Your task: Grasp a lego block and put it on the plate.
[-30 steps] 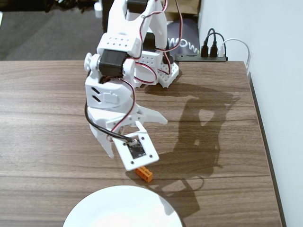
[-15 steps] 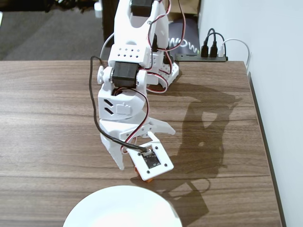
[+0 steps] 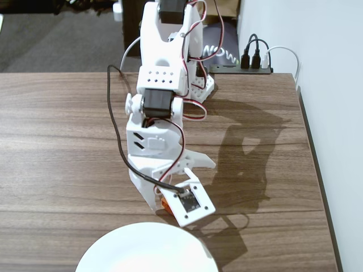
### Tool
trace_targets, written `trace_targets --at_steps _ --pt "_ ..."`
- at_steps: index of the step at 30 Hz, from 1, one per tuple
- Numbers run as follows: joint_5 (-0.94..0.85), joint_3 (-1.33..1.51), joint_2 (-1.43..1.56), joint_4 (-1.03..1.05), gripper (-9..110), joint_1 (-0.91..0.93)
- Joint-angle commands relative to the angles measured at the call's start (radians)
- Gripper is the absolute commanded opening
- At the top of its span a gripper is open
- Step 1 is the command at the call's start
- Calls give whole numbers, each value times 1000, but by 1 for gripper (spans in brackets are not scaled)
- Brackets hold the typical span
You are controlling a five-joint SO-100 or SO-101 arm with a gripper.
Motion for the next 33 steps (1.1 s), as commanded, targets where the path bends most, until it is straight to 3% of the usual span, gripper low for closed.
trace_targets --at_steps 1,19,33 --pt "9 -5 -2 -21 61 -12" --pt "34 -14 -37 -51 57 -25" --pt "66 -5 -31 -31 38 -37"
